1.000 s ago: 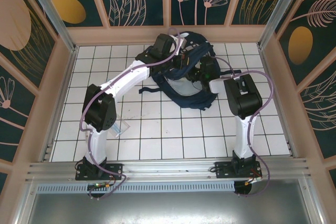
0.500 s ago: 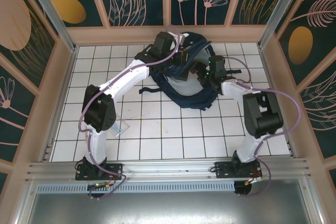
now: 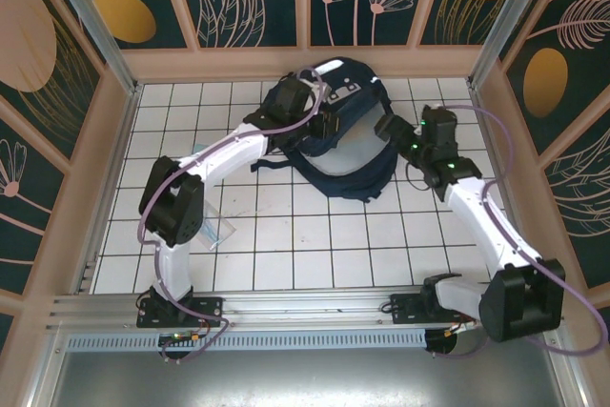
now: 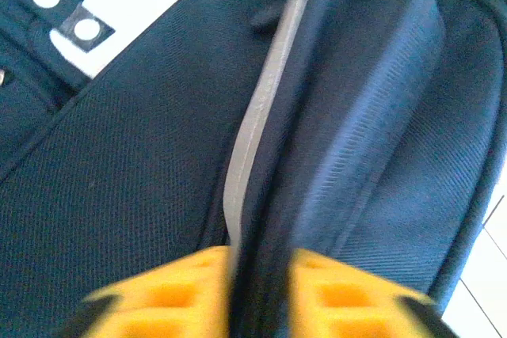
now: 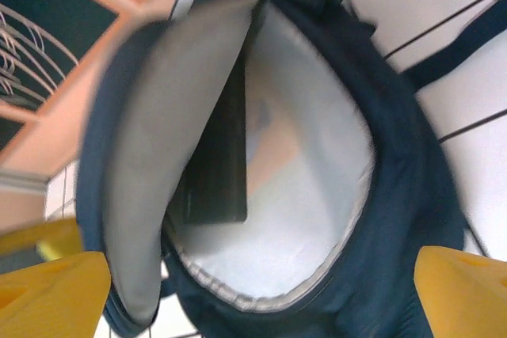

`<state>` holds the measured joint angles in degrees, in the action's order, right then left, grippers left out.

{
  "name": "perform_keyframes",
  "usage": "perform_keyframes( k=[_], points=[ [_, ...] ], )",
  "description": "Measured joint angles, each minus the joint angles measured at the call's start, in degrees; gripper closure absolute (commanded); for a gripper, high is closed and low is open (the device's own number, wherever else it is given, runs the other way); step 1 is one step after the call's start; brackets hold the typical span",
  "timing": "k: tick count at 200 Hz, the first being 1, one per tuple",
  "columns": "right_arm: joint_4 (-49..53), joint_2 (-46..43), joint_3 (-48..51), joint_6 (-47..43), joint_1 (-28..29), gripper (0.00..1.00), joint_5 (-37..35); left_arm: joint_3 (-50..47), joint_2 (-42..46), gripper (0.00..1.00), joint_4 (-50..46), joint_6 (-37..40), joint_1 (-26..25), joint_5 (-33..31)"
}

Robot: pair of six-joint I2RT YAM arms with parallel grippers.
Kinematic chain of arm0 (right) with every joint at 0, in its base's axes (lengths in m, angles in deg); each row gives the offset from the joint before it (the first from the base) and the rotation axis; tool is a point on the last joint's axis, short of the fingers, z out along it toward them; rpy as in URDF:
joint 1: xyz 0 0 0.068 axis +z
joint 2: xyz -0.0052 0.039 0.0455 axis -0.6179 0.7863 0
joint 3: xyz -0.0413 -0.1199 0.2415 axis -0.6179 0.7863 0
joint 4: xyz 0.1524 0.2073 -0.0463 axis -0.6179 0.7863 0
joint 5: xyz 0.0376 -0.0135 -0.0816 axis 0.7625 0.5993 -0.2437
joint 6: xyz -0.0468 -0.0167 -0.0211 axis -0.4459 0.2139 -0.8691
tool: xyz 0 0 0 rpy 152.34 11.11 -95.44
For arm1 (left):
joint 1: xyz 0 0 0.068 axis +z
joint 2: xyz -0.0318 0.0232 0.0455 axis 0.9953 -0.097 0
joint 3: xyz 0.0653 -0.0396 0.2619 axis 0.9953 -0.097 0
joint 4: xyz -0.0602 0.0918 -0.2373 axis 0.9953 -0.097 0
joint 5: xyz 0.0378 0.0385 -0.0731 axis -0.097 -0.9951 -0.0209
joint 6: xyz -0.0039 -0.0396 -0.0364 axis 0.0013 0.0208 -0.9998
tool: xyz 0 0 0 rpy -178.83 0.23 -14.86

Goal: Pack the student bag

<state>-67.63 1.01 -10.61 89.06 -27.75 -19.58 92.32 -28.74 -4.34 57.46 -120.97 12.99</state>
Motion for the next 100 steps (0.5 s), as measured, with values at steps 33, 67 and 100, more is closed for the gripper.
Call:
perform_keyframes(
  k=[33, 67, 100],
  points=[
    [-2.3, 0.1, 2.3, -1.6, -7.2, 0.01, 3.2, -10.7, 8.9, 0.01, 0.5, -4.2, 0.2, -7.6],
    [-6.7, 1.2, 4.5, -2.2, -6.3, 0.01, 4.5, -17.8, 17.9, 0.01, -1.4, -9.0, 0.8, -16.7],
    [-9.9, 2.4, 7.3, -2.2, -2.7, 0.01, 3.8, -22.0, 21.4, 0.01, -6.3, -13.2, 2.8, -22.9]
  ],
)
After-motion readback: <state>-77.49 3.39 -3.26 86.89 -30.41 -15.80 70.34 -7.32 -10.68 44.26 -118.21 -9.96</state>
